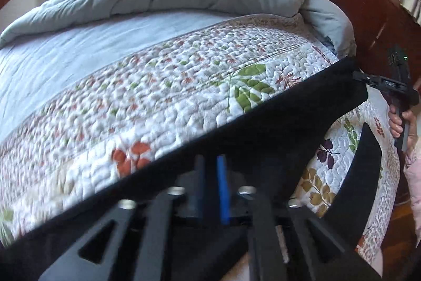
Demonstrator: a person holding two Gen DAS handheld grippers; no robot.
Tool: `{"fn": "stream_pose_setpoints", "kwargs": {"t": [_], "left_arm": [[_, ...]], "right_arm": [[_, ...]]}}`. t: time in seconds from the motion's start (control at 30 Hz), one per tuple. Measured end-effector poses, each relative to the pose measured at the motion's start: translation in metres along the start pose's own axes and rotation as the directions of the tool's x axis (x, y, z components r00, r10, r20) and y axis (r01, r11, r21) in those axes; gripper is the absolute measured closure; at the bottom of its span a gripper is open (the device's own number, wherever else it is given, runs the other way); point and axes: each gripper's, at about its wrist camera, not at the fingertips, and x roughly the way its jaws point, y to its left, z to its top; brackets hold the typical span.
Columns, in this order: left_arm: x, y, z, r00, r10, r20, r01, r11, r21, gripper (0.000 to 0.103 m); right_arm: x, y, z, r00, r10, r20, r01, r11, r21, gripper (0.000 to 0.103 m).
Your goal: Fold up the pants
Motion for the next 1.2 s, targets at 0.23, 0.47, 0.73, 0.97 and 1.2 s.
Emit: {"fn": "stream_pose_setpoints", "kwargs": {"t": [0.23,0.47,0.73,0.97,1.2], "left_arm": [[0.033,-0.007,0.033,0.977,-0.177,-0.121,0.2,0.954,0.221,0.016],[0.063,-0.018,0.018,0.917,-0.249,-0.311,0.323,0.922,0.213,0.092],[-0.02,-0.084,-0.022,0.997,0.076,-0.017,-0.068,0.959,0.277,0.097],[-0.038,-0.203,-0.14,0.925,0.362,0.113,-0.376,0.843,0.384,0.097],[-0.005,-0.247,-0.23,0.9,0.428,0.075,-0.421,0.814,0.401,0.095]], "right_arm": [[-0.019,-0.002,-0.01,0.999,0.031,0.02,-0.03,0.999,-0.044,0.099],[-0.016,-0.007,-0.018,0.999,0.032,0.016,-0.031,0.999,-0.043,0.099],[-0.031,-0.003,-0.032,0.999,0.002,0.045,0.0,1.0,-0.031,0.099],[-0.05,0.006,-0.102,0.991,-0.126,0.038,0.129,0.985,-0.113,0.098],[-0.077,-0.003,-0.194,0.99,-0.141,-0.024,0.14,0.989,-0.04,0.07]]}}
